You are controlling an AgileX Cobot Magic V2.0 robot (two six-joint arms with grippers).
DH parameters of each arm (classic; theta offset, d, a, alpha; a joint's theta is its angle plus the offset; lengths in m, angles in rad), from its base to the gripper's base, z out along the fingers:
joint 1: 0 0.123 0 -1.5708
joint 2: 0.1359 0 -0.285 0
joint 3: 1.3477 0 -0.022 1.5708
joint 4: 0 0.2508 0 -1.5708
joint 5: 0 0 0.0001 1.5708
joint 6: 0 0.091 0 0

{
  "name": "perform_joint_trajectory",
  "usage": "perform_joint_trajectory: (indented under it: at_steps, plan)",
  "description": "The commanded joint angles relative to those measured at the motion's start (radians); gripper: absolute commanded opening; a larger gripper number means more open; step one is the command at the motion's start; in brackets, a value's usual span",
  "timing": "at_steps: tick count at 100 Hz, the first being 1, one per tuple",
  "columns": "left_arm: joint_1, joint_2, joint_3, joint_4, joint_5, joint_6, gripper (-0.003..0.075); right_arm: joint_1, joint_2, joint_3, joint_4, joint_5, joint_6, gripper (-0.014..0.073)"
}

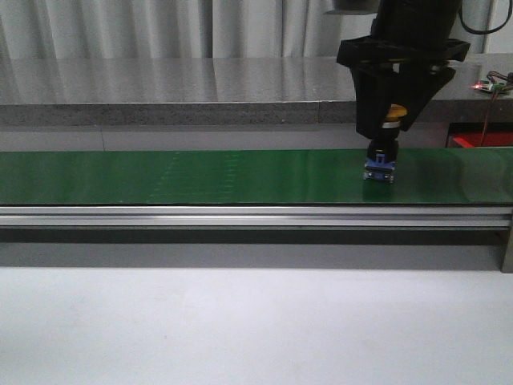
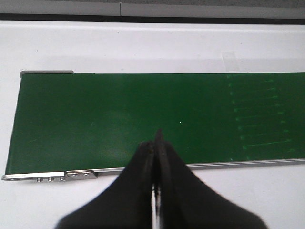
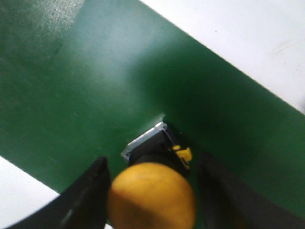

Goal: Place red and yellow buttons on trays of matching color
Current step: 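Lower the right gripper onto the yellow button on the belt and grasp, then place the yellow button in the yellow tray and open the right gripper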

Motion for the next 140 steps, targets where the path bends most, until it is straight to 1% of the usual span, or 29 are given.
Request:
perform_joint_trajectory:
  at_steps: [1, 7, 14, 19, 24, 38, 52, 66, 78, 98, 125, 140]
  plan:
    - [-0.008, -0.024, -0.025, -0.016, -0.051, -0.003, -0.0019, -0.001, -0.046, -0.024, -0.003, 0.001, -0.001, 0.0293]
    - [-0.008, -0.024, -0.025, -0.016, -0.051, -0.003, -0.0019, -0.001, -0.048, -0.024, -0.004, 0.003, 0.003, 0.0192]
    - [-0.008, -0.024, -0.025, -0.016, -0.051, -0.003, -0.0019, -0.001, -0.054, -0.024, -0.004, 0.006, 0.003, 0.0107]
    - [-0.008, -0.024, -0.025, -0.016, -0.051, -0.003, -0.0019, -0.001, -0.060, -0.024, -0.006, 0.013, 0.004, 0.0069]
    - [-0.008, -0.024, -0.025, -0.016, -0.051, -0.003, -0.0019, -0.002, -0.068, -0.024, -0.010, 0.025, 0.011, 0.0052]
    - [-0.008, -0.024, -0.025, -0.016, -0.051, -0.003, -0.0019, -0.021, -0.105, -0.024, -0.013, 0.067, 0.031, 0.0051]
    - [-0.008, -0.024, -0.025, -0.016, -0.051, -0.003, -0.0020, -0.060, -0.160, -0.023, -0.018, 0.087, 0.054, 0.0051]
    - [-0.008, -0.024, -0.025, -0.016, -0.051, -0.003, -0.0019, -0.124, -0.227, -0.010, -0.026, 0.101, 0.056, 0.0051]
    - [-0.008, -0.024, -0.025, -0.016, -0.051, -0.003, -0.0019, -0.205, -0.290, 0.029, -0.027, 0.100, 0.062, 0.0051]
    - [-0.008, -0.024, -0.025, -0.016, -0.051, -0.003, -0.0020, -0.355, -0.387, 0.159, -0.026, 0.079, 0.067, 0.0051]
    - [-0.008, -0.024, -0.025, -0.016, -0.055, -0.003, -0.0019, -0.539, -0.541, 0.413, -0.027, -0.038, 0.122, 0.0051]
    - [-0.008, -0.024, -0.025, -0.016, -0.055, -0.003, -0.0020, -0.629, -0.597, 0.533, -0.028, -0.090, 0.127, 0.0051]
